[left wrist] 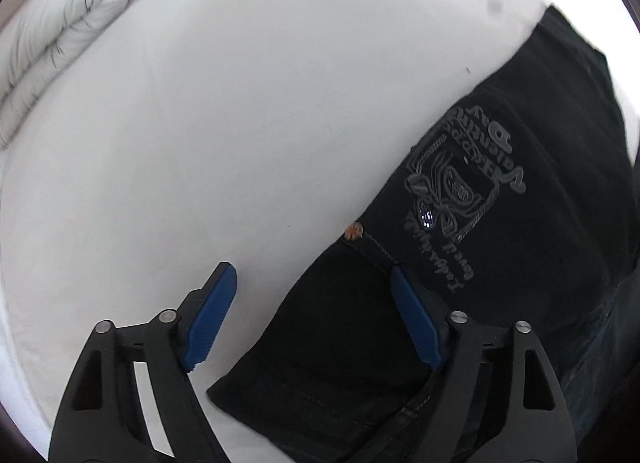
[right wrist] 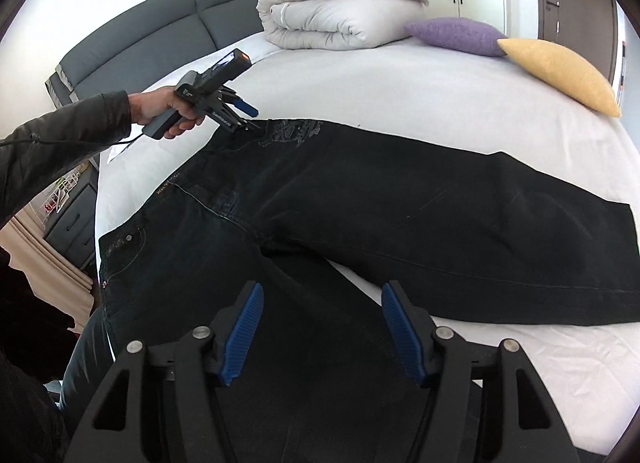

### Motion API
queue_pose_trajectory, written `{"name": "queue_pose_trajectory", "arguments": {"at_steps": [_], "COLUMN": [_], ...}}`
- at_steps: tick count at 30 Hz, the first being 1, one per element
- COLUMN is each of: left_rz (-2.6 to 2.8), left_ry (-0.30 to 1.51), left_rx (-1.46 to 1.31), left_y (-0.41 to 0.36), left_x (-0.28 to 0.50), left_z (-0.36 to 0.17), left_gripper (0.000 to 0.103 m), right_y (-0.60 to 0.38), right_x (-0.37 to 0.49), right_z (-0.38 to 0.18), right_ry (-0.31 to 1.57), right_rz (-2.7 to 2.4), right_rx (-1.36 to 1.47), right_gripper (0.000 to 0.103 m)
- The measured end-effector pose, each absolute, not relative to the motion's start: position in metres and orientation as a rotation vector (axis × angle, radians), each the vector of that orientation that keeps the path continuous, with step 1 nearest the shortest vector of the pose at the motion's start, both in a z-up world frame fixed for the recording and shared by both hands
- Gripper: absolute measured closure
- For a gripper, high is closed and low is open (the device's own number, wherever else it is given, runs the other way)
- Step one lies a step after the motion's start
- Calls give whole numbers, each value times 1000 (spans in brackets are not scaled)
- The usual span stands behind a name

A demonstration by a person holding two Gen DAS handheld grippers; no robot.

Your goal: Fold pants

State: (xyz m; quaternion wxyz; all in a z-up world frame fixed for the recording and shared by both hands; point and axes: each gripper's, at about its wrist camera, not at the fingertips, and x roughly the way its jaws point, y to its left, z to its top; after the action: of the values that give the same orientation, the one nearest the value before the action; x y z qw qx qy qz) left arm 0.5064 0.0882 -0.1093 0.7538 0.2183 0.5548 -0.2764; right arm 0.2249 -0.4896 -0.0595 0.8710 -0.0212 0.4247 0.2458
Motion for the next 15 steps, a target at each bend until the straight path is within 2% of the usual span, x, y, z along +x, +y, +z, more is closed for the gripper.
{"name": "queue_pose_trajectory", "arguments": {"at_steps": [2,4,6,8,11,15], "left_rz": [-614,-622,-609,-597,-567,-541], "left_ry": [1230,1243,1232,1218,1141,1005], "left_rx": [440,412,443,473,551,594], "left_y": [92,94,91,88,80,80], "left_x": [516,524,527,521,510,487], "left_z": [-114,-116,-115,-113,-109,-89], "left_gripper": [31,43,82,94,99,99], "right_y": [-485,-480,-475,-469,-463,-447], "right_x": [229,233,237,246,266,296], "right_z": [-61,-61,-59,-57,-48,-34], "right_ry": [894,894,888,879,853,804], "right_rz": [523,536,543,549,562,566], "right_rx": [-52,-67,-87,-97,-101,-196], "right_gripper": [38,40,41,43,45,46]}}
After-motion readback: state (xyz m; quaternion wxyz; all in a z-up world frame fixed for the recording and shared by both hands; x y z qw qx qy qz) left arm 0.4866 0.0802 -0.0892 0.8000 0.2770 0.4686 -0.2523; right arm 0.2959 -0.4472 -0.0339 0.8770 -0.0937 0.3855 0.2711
